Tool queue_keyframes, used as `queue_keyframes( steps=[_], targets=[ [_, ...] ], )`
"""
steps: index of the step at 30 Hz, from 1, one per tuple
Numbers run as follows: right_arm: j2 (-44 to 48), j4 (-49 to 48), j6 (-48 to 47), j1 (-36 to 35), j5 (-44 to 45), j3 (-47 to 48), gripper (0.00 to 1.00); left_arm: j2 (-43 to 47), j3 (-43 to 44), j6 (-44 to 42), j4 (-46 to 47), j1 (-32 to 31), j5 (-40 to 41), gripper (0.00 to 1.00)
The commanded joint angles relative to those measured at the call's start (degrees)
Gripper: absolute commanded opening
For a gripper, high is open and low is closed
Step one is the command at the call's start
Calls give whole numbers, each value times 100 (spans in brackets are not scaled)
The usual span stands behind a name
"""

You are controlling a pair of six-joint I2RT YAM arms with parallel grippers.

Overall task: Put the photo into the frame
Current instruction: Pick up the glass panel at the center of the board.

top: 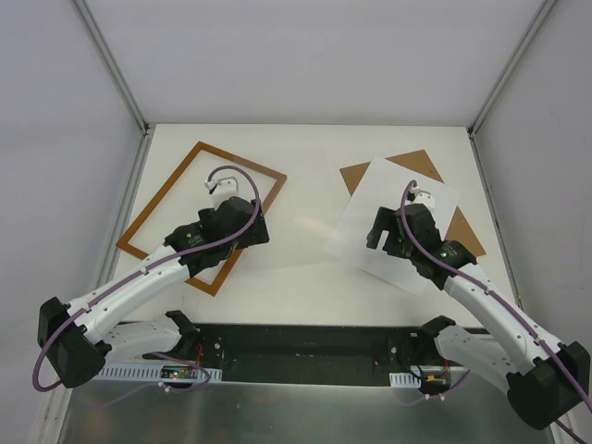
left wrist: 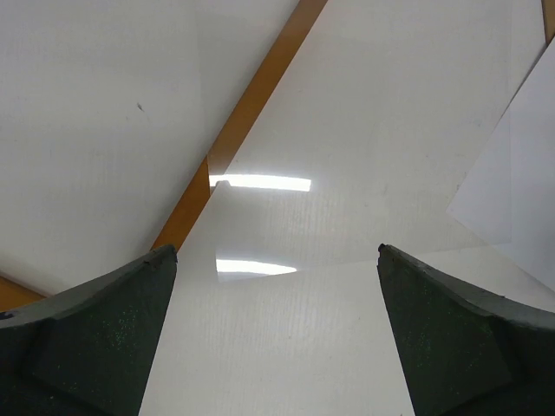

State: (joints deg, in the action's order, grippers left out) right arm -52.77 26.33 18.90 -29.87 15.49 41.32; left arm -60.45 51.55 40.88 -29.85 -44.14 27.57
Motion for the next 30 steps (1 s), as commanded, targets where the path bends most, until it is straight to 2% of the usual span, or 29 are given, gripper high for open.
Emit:
queue_keyframes(
  steps=[1, 7, 11, 16, 20, 24, 27, 30],
  targets=[
    [-5, -66, 62, 25, -116, -19, 96, -37, 22, 51, -92, 63, 126, 99],
    [-268, -286, 193, -229, -345, -54, 96, -99, 22, 148, -206, 81, 117, 99],
    [-733, -435, 412, -896, -187, 130, 95, 6, -13, 148, -206, 238, 38, 99],
    [-1340, -1505, 808, -1372, -686, 17, 96, -81, -118, 446, -223, 1283, -804, 99],
    [-1902, -2271, 1011, -1680, -819, 7, 96, -572, 48, 640, -110, 1864, -920, 99],
    [-2324, -2483, 950, -1830, -741, 183, 96, -1388, 390, 483, 215, 2110, -885, 99],
    [-2395, -2448, 713, -1830, -538, 306, 96, -1943, 391, -61, 1338, 2462, -1603, 98],
    [-2264, -2325, 545, -1812, -459, 351, 96, -2619, 654, -238, 1726, 2927, -2446, 95]
  ],
)
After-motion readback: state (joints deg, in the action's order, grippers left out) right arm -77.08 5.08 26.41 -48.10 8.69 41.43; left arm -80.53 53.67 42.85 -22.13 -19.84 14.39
